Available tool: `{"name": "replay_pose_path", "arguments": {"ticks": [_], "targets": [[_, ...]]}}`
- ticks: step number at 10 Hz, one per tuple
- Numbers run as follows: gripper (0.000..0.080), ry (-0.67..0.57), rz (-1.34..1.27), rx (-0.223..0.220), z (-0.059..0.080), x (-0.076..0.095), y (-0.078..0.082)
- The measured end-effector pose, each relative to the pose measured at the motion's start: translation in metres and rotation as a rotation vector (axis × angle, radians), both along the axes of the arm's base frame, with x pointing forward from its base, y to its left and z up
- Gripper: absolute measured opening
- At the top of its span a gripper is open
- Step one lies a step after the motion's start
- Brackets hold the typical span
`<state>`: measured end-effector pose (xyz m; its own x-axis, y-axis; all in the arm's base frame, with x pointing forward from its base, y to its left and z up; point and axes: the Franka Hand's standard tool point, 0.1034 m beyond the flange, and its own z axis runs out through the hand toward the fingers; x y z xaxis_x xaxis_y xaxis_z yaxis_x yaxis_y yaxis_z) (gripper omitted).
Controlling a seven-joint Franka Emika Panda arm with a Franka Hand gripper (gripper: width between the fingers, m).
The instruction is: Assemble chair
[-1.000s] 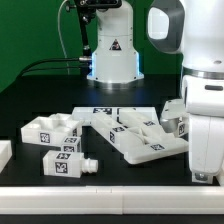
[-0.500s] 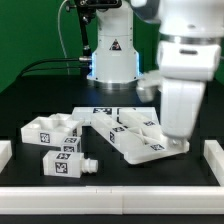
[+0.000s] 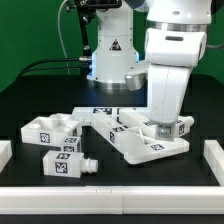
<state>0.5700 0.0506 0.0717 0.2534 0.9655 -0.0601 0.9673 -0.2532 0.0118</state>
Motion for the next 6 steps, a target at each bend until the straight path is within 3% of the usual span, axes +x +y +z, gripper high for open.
{"name": "replay_pose_path", "arguments": {"ticks": [1,3,4,6], "targets": [[0.0281,0.013,0.002,-0.007,0.006,-0.009,-0.011],[0.0281,0.057,0.044,-0.029,0.026,-0.043,-0.058],[0.0281,0.078,0.011,-0.035,0.026,-0.052,-0.068],[0.0281,0.079,0.023,-0.032,0.024,-0.05,-0.063]]}}
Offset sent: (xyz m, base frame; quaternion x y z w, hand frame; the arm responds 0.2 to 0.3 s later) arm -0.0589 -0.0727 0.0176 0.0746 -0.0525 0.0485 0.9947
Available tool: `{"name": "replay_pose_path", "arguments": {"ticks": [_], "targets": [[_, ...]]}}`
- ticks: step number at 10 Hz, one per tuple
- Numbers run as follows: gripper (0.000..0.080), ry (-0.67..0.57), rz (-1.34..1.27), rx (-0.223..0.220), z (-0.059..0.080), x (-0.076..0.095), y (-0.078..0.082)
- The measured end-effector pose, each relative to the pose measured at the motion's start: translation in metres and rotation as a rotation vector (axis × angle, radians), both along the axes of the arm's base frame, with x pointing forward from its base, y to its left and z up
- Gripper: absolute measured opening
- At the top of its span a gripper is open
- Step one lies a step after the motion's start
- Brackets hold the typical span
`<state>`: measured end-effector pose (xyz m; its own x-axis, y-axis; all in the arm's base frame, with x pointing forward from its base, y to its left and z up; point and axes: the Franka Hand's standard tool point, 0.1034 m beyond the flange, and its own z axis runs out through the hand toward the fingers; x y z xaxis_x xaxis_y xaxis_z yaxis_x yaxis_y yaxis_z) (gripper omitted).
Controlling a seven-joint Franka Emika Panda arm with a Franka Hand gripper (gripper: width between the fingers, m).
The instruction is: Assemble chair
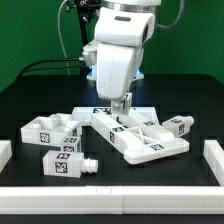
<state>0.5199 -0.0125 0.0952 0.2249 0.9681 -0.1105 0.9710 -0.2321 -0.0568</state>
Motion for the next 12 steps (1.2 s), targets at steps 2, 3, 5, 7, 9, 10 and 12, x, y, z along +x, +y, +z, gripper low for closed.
{"name": "replay_pose_path", "arguments": {"ticks": [2,3,5,7,9,10,12], "targets": [[0.0281,0.005,0.001,0.001,-0.001,-0.002,-0.004],[0.0281,0.03,0.007,0.029,-0.005,-0.012,-0.023],[0.0281,0.078,0.106,0.058,-0.006,-0.04,-0.076],[0.0281,0.094,0.068,0.06,-0.008,-0.042,-0.085],[0.0281,0.097,0.073,0.062,-0.009,-0.043,-0.084],[0.0281,0.097,0.073,0.062,-0.009,-0.043,-0.084],[0.0281,0.095,0.173,0.075,-0.004,-0.053,-0.11]]}}
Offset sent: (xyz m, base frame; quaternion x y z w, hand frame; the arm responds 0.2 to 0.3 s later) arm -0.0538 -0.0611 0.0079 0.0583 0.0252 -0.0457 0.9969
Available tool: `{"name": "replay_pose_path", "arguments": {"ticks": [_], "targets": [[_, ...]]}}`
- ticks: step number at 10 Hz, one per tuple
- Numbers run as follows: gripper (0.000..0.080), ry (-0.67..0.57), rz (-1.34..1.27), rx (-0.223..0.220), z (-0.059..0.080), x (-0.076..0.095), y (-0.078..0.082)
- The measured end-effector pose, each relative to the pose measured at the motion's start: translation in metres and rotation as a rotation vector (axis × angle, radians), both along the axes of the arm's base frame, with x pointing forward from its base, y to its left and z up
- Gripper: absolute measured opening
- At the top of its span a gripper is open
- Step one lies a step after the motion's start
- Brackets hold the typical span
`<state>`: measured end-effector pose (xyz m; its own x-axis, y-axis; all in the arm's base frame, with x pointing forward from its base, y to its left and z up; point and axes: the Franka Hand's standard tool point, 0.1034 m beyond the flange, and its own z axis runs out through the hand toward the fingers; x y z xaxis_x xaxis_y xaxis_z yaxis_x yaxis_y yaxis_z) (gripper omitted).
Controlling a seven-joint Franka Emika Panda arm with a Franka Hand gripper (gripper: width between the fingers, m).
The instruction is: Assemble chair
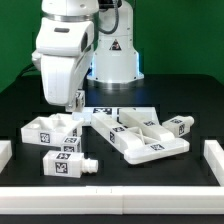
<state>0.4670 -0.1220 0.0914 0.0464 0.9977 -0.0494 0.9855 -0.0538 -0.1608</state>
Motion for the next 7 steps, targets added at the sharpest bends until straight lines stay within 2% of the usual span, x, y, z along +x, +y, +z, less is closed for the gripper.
{"name": "replay_pose_path", "arguments": {"ticks": [2,3,6,7], "targets": [[0.0281,0.015,0.055,0.023,-0.005,-0.023,-0.048],[0.0281,0.02,0.053,0.027,-0.008,-0.026,-0.055],[0.0281,0.023,0.057,0.029,-0.01,-0.026,-0.053],[0.0281,0.03,0.035,0.041,-0.018,-0.031,-0.058]]}}
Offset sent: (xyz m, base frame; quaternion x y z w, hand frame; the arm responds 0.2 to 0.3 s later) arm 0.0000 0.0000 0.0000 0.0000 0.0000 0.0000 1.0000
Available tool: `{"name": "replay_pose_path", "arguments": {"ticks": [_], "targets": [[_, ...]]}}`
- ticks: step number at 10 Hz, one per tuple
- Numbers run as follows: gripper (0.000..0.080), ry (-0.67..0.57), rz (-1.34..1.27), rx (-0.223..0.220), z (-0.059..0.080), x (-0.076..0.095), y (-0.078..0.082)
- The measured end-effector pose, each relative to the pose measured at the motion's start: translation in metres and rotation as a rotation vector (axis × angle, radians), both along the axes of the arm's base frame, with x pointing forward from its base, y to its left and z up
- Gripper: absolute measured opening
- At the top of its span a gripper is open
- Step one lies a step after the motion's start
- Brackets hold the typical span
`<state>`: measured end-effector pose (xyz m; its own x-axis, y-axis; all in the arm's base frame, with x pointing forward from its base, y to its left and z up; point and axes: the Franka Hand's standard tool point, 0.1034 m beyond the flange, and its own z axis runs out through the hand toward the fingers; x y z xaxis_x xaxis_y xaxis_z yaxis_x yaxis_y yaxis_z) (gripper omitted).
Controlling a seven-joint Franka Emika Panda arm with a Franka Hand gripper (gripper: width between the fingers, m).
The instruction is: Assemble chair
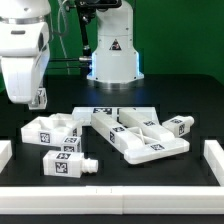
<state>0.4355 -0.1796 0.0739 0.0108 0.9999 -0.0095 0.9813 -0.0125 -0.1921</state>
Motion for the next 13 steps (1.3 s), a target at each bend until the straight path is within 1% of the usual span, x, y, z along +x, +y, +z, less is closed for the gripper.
{"name": "replay_pose_path", "arguments": {"ticks": [1,2,3,4,5,7,8,11,12,13], "targets": [[0.0281,0.005,-0.028,0.001,-0.009,-0.009,-0.011],[0.0281,0.025,-0.067,0.012,-0.015,-0.02,-0.021],[0.0281,0.049,-0.08,0.022,-0.022,-0.027,-0.031],[0.0281,0.061,-0.091,0.025,-0.027,-0.026,-0.037],[0.0281,0.068,-0.092,0.027,-0.032,-0.025,-0.039],[0.0281,0.087,-0.093,0.038,-0.048,-0.027,-0.044],[0.0281,0.09,-0.092,0.039,-0.052,-0.025,-0.046],[0.0281,0.092,-0.091,0.039,-0.054,-0.025,-0.046],[0.047,0.092,-0.091,0.039,-0.054,-0.025,-0.046],[0.0592,0.092,-0.091,0.039,-0.054,-0.025,-0.046]]}}
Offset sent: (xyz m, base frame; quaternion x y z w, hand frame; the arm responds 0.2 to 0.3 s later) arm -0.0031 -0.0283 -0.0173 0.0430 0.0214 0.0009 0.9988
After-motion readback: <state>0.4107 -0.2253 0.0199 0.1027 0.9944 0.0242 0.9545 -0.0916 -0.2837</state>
